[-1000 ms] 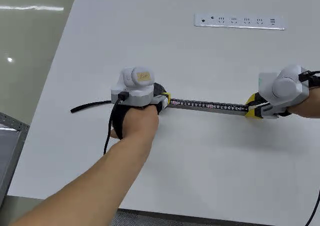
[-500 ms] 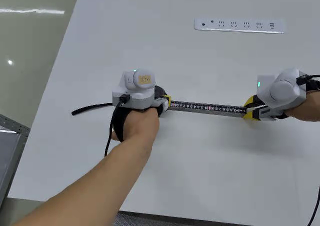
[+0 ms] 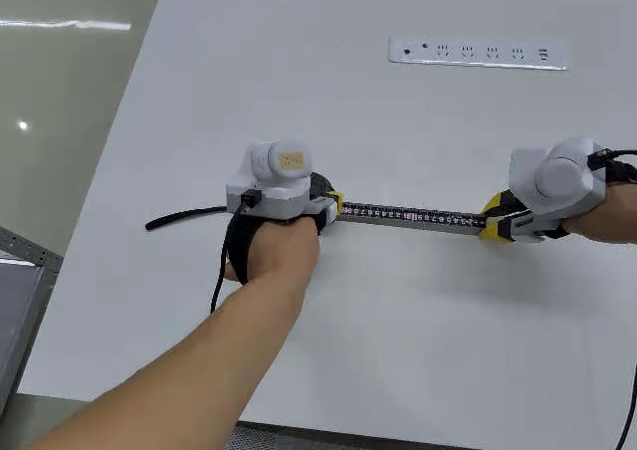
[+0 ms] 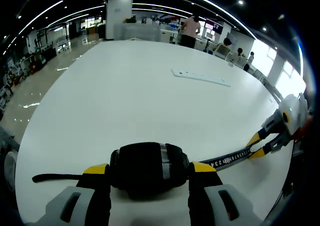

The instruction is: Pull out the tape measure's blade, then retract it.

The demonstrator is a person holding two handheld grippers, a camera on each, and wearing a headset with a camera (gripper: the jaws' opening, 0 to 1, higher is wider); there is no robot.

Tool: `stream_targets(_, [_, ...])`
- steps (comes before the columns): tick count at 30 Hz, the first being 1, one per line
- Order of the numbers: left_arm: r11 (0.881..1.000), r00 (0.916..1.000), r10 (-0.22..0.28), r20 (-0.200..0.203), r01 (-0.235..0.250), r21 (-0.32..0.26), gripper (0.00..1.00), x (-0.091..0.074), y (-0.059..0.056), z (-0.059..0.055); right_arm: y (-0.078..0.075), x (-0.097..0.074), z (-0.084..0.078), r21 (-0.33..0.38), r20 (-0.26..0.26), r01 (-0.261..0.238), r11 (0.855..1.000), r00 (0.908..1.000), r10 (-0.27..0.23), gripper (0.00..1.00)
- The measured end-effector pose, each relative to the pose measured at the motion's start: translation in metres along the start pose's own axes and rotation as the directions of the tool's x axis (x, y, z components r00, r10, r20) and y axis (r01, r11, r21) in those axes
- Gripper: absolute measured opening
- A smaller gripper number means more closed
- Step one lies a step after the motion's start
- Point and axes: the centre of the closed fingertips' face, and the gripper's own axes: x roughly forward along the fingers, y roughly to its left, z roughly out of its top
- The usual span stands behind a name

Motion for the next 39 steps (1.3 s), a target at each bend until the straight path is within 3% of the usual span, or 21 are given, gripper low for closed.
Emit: stream_targets(39, [1.000,0.9999,-0.006,0.009,0.006,0.010,0.59,0.003,0.001,0.001,0.000,0.013,0.028,-0.028,0.020,-0.010,1.000,0.9997,0.011,0.15])
